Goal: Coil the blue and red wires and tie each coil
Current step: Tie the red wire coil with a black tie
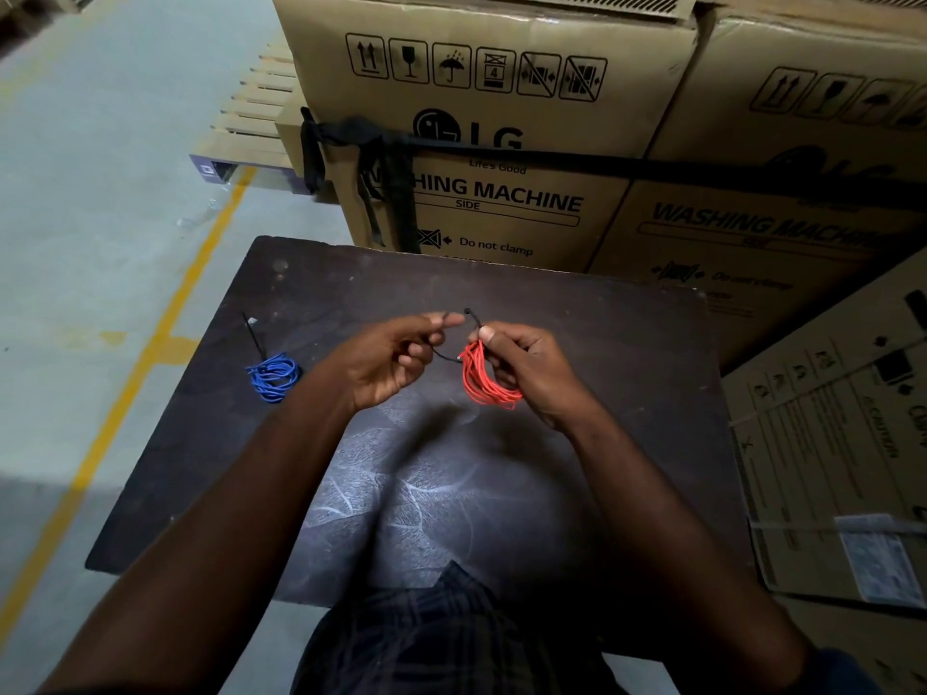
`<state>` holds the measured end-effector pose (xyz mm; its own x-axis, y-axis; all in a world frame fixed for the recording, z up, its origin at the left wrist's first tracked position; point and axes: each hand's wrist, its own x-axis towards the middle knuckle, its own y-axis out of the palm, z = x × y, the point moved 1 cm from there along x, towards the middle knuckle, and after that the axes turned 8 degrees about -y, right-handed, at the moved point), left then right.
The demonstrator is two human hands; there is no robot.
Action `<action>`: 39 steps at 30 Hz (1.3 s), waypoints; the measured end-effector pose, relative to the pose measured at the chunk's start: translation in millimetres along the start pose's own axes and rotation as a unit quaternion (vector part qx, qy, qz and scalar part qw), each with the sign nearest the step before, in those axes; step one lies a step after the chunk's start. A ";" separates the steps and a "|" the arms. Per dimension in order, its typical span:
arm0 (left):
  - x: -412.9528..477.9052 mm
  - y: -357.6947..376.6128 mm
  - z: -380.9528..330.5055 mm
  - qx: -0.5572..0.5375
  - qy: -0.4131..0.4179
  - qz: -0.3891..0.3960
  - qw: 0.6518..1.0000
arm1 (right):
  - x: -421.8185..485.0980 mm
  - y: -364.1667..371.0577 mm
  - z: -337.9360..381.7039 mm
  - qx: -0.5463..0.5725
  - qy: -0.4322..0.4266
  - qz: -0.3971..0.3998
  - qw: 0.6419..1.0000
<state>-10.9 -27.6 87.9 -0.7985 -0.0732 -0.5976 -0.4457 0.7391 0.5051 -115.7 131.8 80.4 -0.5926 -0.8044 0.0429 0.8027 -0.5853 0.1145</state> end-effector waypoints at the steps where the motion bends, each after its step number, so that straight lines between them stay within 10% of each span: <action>1: -0.9 3.4 1.6 0.061 0.012 -0.018 0.998 | 0.2 -0.8 0.2 0.004 0.004 -0.002 1.000; 39: -10.2 27.2 4.8 0.312 0.184 0.007 0.932 | -12.4 -15.9 -17.6 0.099 0.163 0.067 0.979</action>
<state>-12.9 -3.5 104.7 -0.9383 -0.2010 -0.2815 -0.2040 0.9788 -0.0192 -120.0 149.3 60.7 -0.4036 -0.8815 -0.2452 0.8241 -0.4667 0.3211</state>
